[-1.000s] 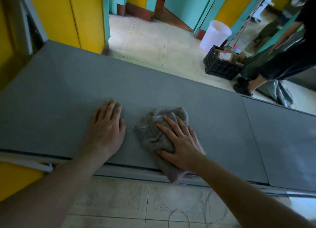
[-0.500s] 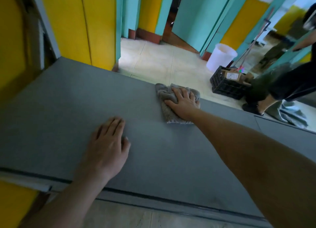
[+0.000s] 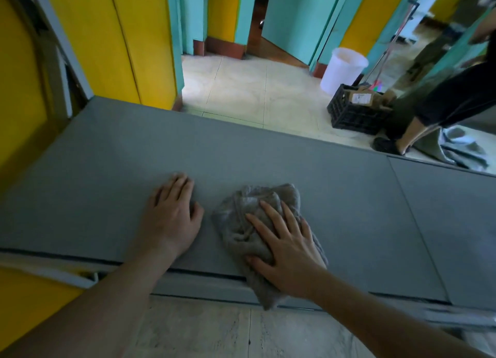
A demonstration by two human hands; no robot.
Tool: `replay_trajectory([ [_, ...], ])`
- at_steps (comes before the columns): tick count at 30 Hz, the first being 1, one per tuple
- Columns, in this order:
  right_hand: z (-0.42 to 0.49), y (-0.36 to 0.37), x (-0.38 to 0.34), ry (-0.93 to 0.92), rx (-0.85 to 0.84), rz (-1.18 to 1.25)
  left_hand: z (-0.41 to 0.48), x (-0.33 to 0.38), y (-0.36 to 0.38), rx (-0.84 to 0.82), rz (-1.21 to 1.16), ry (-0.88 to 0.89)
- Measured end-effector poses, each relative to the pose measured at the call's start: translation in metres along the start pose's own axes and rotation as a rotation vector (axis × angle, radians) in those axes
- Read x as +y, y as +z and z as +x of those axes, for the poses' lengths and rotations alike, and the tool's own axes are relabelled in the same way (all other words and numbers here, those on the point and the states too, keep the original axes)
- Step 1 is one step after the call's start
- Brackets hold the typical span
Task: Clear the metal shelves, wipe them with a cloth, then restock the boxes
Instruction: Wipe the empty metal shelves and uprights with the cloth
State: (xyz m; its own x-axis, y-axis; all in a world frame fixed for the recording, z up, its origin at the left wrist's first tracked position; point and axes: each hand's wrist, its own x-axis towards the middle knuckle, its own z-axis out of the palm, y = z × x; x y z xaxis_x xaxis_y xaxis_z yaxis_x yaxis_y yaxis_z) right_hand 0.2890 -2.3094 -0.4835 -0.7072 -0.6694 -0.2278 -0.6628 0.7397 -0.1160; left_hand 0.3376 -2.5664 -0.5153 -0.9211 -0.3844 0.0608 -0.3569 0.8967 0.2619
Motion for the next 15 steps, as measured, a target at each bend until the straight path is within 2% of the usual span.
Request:
replay_trajectory([
  [3,-0.003,0.002,-0.004,0.022,0.026,-0.003,-0.001,0.000,-0.002,0.000,-0.029,0.010],
  [6,0.003,0.005,-0.024,0.136,0.062,0.029,0.001,-0.001,0.000,-0.019,-0.083,0.018],
  [9,0.015,0.007,-0.063,0.218,0.042,0.059,0.003,-0.009,0.000,0.014,-0.247,-0.003],
  [13,0.036,0.001,-0.102,0.216,0.012,0.080,0.013,-0.019,-0.016,-0.018,-0.519,-0.051],
  [15,0.041,0.001,-0.108,0.217,0.001,0.087,0.020,-0.029,-0.027,-0.004,-0.537,-0.043],
])
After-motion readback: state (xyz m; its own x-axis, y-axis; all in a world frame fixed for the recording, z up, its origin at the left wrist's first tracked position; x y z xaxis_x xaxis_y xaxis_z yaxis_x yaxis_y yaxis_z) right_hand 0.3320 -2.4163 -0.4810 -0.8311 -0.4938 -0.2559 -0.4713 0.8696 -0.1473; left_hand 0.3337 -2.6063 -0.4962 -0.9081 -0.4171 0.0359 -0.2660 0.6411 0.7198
